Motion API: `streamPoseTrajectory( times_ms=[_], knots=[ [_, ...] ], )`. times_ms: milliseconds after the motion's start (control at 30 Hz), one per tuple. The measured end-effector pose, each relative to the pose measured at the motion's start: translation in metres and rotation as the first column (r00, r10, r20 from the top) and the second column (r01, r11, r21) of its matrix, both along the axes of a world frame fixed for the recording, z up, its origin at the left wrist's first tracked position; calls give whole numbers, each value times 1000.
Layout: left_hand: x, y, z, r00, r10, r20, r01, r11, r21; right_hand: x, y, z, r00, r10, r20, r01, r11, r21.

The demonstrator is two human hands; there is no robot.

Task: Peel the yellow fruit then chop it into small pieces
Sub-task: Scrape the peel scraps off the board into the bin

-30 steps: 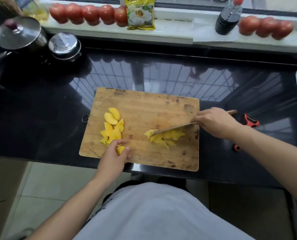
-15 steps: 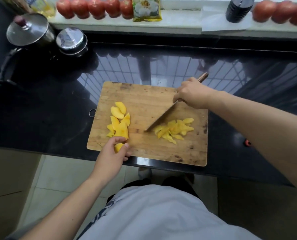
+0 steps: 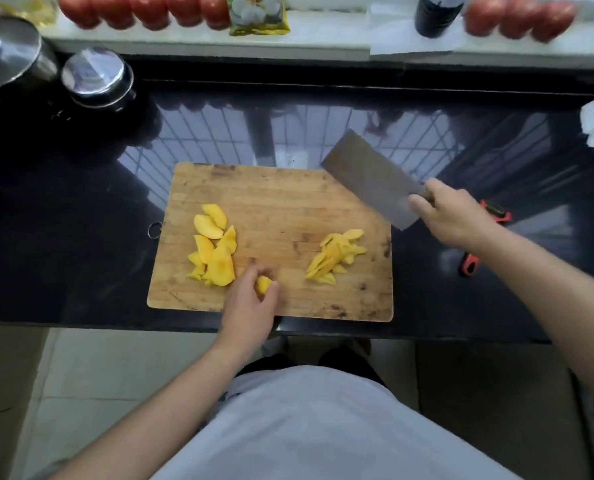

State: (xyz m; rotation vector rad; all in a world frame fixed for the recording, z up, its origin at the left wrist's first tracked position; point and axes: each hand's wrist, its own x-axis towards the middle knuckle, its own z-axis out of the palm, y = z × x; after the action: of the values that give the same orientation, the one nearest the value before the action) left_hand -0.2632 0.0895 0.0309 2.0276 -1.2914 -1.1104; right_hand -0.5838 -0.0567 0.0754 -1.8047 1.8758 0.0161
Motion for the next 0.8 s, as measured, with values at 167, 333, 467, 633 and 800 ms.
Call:
streamPoseTrajectory(
  times_ms=[167, 333, 467, 633, 800],
  knots=[
    [-35, -23, -34, 980, -176, 93, 184, 980, -81, 6, 88, -52, 874, -465, 143, 454, 885, 101],
    [-45, -26, -65, 940, -264, 215, 304, 935, -181, -2, 86, -76, 795, -577, 187, 563, 817, 129],
    [-62, -25, -65, 984, -153, 95, 169, 966, -194, 2, 90, -76, 863, -477, 165, 444, 873, 203],
    [-100, -36, -70, 985, -81, 150, 111, 974, -200, 36, 113, -77, 865, -479, 146, 428, 859, 280],
    [-127, -56, -70, 999, -8, 49, 20, 965, -263, 57, 137, -67, 877, -476, 68, 446, 857, 258]
  ],
)
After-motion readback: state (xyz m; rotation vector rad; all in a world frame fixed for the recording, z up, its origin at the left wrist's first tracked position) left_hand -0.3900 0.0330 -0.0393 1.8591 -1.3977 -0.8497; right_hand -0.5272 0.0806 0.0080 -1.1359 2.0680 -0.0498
